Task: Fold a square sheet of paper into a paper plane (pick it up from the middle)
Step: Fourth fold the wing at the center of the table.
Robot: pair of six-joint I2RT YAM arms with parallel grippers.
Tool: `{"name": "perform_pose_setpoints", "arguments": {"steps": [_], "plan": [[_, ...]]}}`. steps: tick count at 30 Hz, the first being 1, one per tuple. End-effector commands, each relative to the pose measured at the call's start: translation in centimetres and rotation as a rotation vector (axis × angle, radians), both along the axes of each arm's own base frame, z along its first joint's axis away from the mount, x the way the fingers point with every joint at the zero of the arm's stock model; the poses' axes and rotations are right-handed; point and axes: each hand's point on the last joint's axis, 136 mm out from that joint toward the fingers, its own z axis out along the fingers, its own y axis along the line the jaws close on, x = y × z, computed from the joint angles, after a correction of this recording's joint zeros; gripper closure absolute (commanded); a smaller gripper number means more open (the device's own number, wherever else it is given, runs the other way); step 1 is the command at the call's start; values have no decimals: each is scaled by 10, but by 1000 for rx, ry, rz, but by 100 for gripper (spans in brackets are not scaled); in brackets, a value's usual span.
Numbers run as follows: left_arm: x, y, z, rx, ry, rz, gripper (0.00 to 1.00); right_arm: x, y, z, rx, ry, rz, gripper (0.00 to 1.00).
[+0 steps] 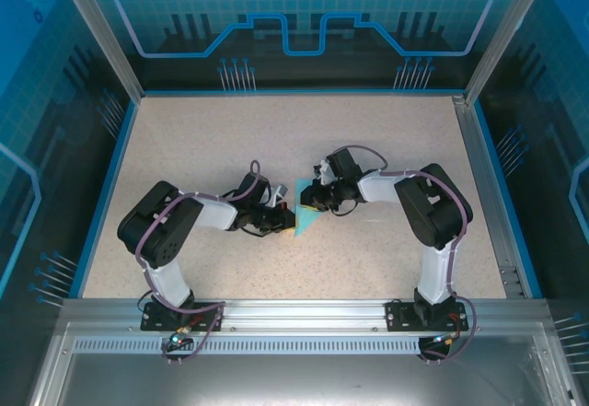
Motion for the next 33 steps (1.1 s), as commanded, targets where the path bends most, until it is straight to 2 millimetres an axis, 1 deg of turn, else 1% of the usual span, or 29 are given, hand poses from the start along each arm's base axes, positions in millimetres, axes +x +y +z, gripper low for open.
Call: {"name": "perform_pose_setpoints", "arguments": {"steps": [1,5,8,12,17,21,24,27,33], "plan": [[-6,7,-18,43,70,20,99,5,-2,-4,7,14,1,83],[-7,7,-19,45,79,21,98,5,-5,-12,-17,31,-6,83],[-8,7,-18,44,82,21,96,4,-11,-21,-53,52,-15,84],[-6,4,-8,19,72,15,90,0,-14,-30,-73,74,-13,84],[-4,5,10,16,39,23,79,-5,-19,-37,-98,88,-11,85],[-3,6,30,0,-1,35,74,-7,-19,-38,-102,93,-5,85],[-1,8,41,4,-26,49,75,-8,-20,-40,-106,94,-4,85],[2,0,50,-31,-34,37,78,-9,-20,-41,-106,98,-3,85],[10,-20,50,-92,-18,4,82,-9,-21,-44,-110,102,-8,85]]}}
